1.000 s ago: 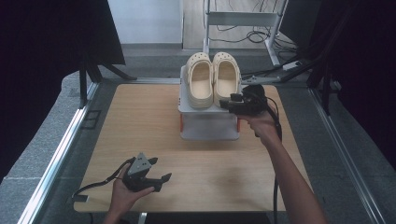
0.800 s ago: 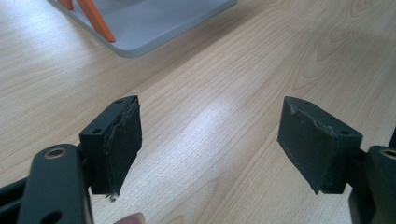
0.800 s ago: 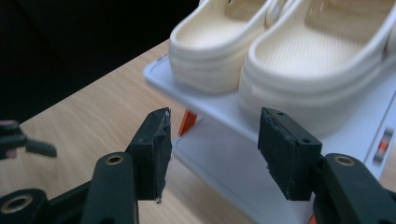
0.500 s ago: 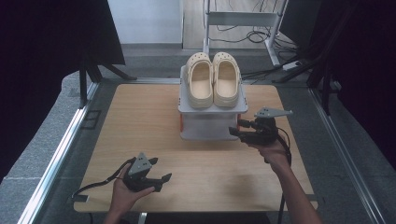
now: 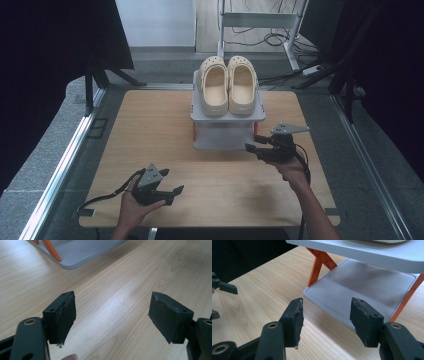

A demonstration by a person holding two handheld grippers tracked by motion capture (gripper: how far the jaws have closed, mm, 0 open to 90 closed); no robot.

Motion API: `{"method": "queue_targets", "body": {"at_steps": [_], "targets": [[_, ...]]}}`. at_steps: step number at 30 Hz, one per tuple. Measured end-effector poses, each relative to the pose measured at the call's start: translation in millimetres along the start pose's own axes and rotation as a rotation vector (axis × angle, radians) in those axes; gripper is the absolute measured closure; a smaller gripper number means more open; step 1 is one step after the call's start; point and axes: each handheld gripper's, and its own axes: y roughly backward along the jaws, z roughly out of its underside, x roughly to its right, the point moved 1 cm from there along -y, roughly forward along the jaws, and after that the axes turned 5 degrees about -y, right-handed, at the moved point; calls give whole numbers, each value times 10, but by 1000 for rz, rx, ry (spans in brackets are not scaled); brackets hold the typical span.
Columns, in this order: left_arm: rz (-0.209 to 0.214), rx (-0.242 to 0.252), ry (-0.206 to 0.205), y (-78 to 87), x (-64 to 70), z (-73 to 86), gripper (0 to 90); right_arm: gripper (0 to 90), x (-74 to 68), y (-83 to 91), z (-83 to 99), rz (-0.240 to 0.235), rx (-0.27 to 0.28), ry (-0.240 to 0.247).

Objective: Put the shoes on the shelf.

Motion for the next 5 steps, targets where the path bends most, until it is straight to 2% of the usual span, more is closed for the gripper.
{"method": "queue_targets", "body": {"at_steps": [5], "targets": [[-3, -1, 1, -10, -5, -1, 224, 441, -14, 22, -4, -5, 15, 11]]}}
